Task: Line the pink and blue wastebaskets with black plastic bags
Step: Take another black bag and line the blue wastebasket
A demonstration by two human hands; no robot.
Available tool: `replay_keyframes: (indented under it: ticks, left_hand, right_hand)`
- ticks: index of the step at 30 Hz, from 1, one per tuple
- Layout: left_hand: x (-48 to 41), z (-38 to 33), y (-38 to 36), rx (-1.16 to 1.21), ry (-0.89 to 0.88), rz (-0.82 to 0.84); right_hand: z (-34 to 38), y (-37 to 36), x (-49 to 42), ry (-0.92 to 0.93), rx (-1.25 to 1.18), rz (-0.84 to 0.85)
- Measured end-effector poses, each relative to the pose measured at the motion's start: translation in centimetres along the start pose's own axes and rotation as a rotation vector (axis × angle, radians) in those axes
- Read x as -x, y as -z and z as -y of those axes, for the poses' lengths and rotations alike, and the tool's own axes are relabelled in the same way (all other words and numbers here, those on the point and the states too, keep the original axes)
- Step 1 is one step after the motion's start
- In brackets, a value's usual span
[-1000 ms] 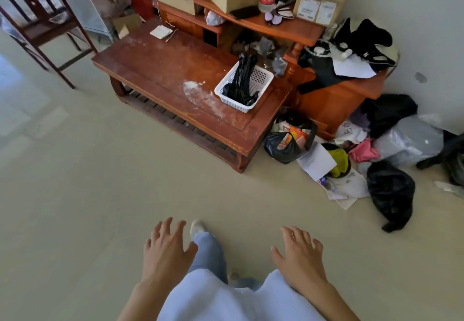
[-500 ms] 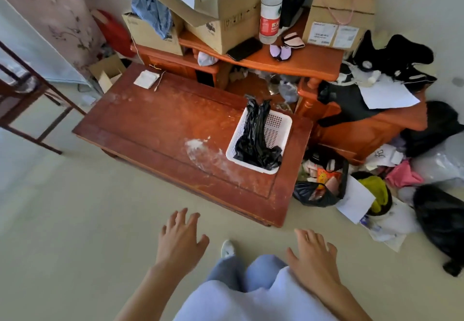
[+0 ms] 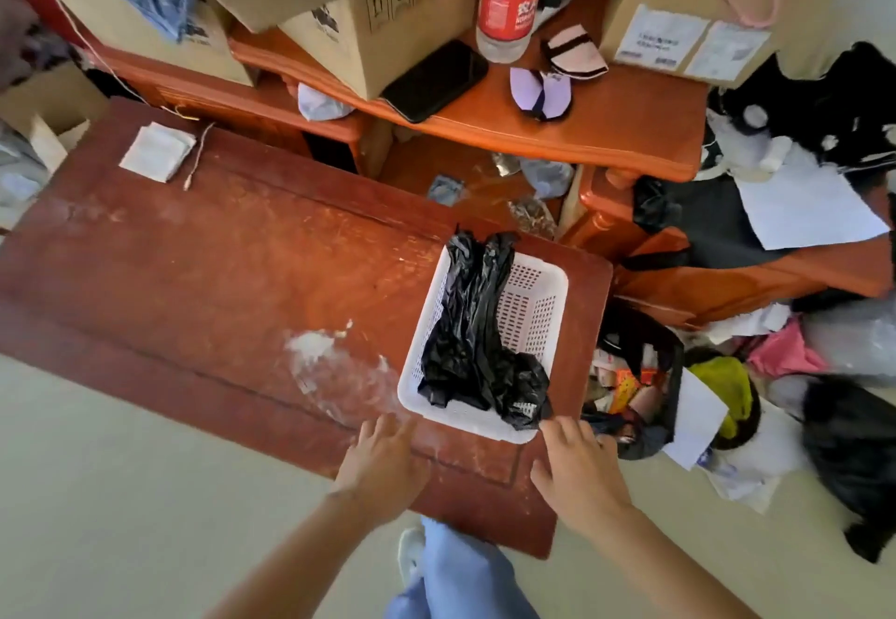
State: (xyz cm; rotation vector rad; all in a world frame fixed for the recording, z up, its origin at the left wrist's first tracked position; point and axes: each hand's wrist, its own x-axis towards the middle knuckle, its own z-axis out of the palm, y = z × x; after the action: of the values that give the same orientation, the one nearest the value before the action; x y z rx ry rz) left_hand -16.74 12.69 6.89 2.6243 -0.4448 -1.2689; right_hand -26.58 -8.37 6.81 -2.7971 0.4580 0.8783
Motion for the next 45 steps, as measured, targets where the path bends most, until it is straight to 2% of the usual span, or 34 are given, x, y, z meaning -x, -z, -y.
replay_keyframes:
  ticks: [4,8,10,12,15,17,19,22,25,30,34,39,45]
  left_hand:
    - [-8.5,-0.9,-2.1,-0.042,-0.03,0.065]
    - [-13.2,-1.1,-4.5,-0.143,0.055,0.208]
    - [-14.0,-1.5,-4.9,-0.19,0.08,0.191]
    - [-14.1,-1.7,-4.7,-0.189,0.087,0.105]
    - [-13.0,-1.5,-3.3,0.094,0.112,-0.039]
    - [-11.4,-1.4,-1.3,0.392,0.157,-0.15]
    - [-9.4,-0.9,0.9,0.563,0.2,-0.268]
    - [-6.2,0.3,4.6,0.7,0.279,-0.422]
    - [-3.2,2.4,7.5,0.796,0.324,-0.519]
    - [3.3,7.3,9.0,0.94,0.339,-0.646]
    - [8.9,12.7,8.8,1.123,0.407,-0.831]
    - [16.3,23.0,8.4,1.251,0.506,-1.043]
    - [28.3,37.3,6.3,1.268,0.62,-1.104]
  right_hand:
    - [-0.8,-0.9,-8.7,0.072,0.086,0.095]
    - [-1.2,-2.6,-13.4,0.087,0.242,0.236]
    - [-1.3,-3.3,-14.2,0.078,0.263,0.25]
    - [-1.6,-3.7,-14.4,0.076,0.227,0.24]
    - [-1.9,-3.3,-14.0,0.0,-0.01,0.115]
    - [-1.9,-1.9,-13.3,-0.174,-0.367,0.018]
    - [-1.8,0.0,-12.5,-0.296,-0.666,-0.028]
    - [-1.2,3.4,-11.1,-0.27,-0.824,-0.167]
    - [0.8,6.3,-10.1,-0.233,-0.897,-0.184]
    - [8.0,10.1,-7.4,-0.09,-0.916,-0.092]
    - [16.3,11.8,-4.7,0.057,-0.996,-0.008]
    - [29.1,12.3,-0.4,0.257,-0.966,-0.019]
    - [46.0,8.2,6.6,0.427,-0.923,0.071]
